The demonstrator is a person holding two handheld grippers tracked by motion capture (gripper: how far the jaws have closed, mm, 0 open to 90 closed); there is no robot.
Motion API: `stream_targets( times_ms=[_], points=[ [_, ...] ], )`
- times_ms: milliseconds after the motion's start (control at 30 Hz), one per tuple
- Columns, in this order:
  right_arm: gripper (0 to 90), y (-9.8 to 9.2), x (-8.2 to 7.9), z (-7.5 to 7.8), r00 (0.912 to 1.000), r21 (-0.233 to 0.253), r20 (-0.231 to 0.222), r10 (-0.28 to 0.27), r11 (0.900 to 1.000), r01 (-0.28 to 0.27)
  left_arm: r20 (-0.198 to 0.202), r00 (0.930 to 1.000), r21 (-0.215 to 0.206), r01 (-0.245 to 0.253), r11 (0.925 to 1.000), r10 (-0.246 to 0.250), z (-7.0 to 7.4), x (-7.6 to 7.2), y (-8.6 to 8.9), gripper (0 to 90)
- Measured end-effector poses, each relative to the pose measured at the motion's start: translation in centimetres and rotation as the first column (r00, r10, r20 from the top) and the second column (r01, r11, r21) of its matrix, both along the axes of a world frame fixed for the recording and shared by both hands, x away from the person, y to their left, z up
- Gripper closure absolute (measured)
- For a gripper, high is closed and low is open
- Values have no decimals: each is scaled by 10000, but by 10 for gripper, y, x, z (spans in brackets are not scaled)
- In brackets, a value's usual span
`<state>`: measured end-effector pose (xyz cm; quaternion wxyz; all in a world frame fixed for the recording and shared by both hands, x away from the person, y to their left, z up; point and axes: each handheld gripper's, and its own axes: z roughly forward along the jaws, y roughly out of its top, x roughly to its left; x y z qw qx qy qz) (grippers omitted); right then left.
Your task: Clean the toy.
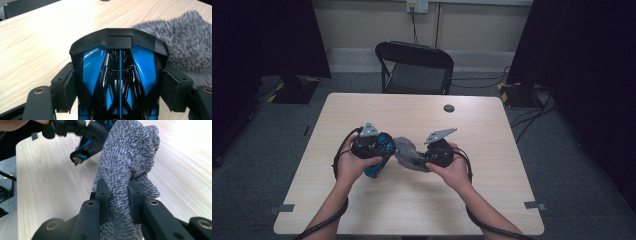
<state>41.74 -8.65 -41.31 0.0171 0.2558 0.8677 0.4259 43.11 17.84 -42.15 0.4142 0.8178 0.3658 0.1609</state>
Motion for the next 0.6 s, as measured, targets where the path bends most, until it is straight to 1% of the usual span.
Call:
stream_targets(
  times_ms=[200, 300, 367, 400, 467, 533, 600],
  points=[
    [749, -1, -1, -6, 9998, -27, -172, 70, 10000, -71, -2, 10000, -69, -17, 10000, 17, 3, 2, 2, 255],
    [749, -1, -2, -9, 9996, -54, -240, 146, 9999, -147, 69, 10000, -44, -21, 10000, 22, 6, 3, 3, 255],
    [749, -1, -3, -11, 9994, -94, -276, 225, 9997, -227, 140, 9999, -140, -88, 9999, 90, 9, 4, 4, 255],
    [749, -1, -4, -12, 9993, -83, -292, 240, 9997, -243, 122, 9999, -62, -52, 10000, 53, 10, 4, 5, 255],
    [749, -4, -4, -13, 9991, -120, -337, 267, 9996, -271, 188, 9998, -132, -117, 9998, 120, 12, 4, 5, 255],
    [749, -8, -3, -14, 9992, -145, -371, 155, 9998, -160, 171, 9998, -189, -96, 9998, 100, 13, 4, 6, 255],
    [749, -12, -2, -15, 9993, -182, -379, 0, 9998, -7, 151, 9999, -138, -70, 9999, 72, 14, 3, 6, 255]
  ],
)
